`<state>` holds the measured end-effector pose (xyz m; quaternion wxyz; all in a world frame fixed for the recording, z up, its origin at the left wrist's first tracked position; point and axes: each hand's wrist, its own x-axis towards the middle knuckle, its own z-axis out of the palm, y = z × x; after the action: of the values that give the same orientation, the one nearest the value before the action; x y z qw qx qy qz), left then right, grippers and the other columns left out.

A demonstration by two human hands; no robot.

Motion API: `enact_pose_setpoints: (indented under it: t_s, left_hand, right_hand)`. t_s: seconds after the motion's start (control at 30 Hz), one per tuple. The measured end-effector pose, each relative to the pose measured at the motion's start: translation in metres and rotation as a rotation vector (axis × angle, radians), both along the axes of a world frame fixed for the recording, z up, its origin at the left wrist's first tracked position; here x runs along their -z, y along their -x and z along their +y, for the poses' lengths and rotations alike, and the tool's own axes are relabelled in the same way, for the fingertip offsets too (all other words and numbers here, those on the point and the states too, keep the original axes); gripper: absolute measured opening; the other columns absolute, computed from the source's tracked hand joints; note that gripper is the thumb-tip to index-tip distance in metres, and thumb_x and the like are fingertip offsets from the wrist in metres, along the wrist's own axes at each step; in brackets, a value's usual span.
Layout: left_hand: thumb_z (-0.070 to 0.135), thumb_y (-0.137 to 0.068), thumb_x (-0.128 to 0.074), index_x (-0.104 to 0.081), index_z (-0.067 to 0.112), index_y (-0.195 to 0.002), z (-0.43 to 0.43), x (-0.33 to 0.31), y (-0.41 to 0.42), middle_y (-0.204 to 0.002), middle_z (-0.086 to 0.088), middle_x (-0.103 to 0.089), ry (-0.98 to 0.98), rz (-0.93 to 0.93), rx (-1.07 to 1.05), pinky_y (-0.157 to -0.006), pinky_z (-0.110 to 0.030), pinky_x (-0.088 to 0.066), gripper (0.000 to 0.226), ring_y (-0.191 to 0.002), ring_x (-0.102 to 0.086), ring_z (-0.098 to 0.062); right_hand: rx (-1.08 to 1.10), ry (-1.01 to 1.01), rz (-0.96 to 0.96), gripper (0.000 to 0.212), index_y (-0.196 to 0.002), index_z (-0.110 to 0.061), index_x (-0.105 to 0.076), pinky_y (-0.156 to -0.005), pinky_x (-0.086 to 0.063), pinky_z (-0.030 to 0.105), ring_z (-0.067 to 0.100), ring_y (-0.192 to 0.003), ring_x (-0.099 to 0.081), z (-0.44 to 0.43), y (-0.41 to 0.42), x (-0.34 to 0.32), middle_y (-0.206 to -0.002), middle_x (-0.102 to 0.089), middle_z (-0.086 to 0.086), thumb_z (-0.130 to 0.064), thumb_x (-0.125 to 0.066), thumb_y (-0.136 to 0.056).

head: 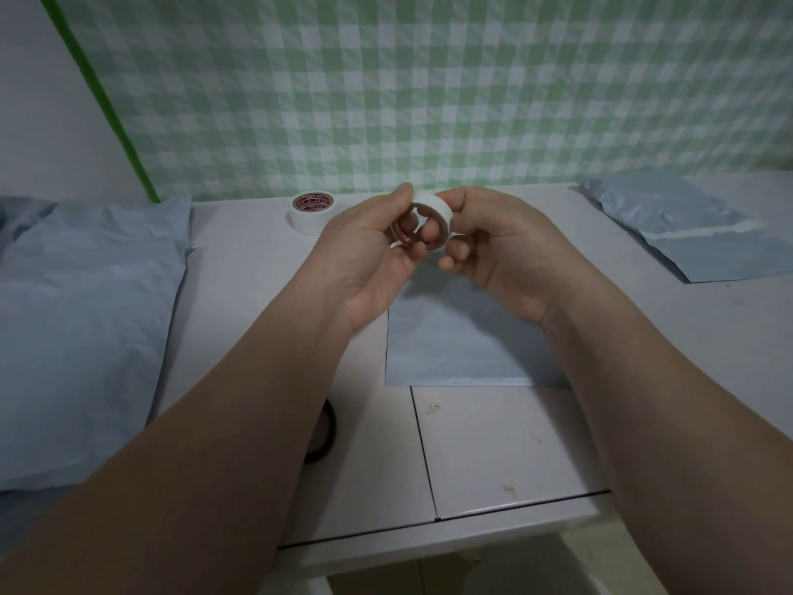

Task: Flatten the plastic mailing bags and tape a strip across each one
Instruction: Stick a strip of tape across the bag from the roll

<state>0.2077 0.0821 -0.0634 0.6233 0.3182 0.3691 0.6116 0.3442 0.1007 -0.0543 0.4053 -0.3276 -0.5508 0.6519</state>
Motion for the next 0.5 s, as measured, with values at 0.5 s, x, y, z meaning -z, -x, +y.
enact_pose_setpoints:
  t_s: [0.5]
  left_hand:
    - [0.011,-0.083,-0.067,-0.068,0.023,-0.113,-0.010,0.002,0.002,-0.089,0.015,-0.069,-0.470,1.171,-0.510,-0.093,-0.022,-0.046,0.033,-0.097,-0.060,0.003]
  right_hand:
    - [0.345,-0.451,-0.453,0.017,-0.099,-0.013,-0.073,-0.069,-0.048,0.020,0.009,-0.073,-0.062,0.004,-0.001,0.010,-0.081,-0.069,-0.004,-0.017,-0.070,-0.083]
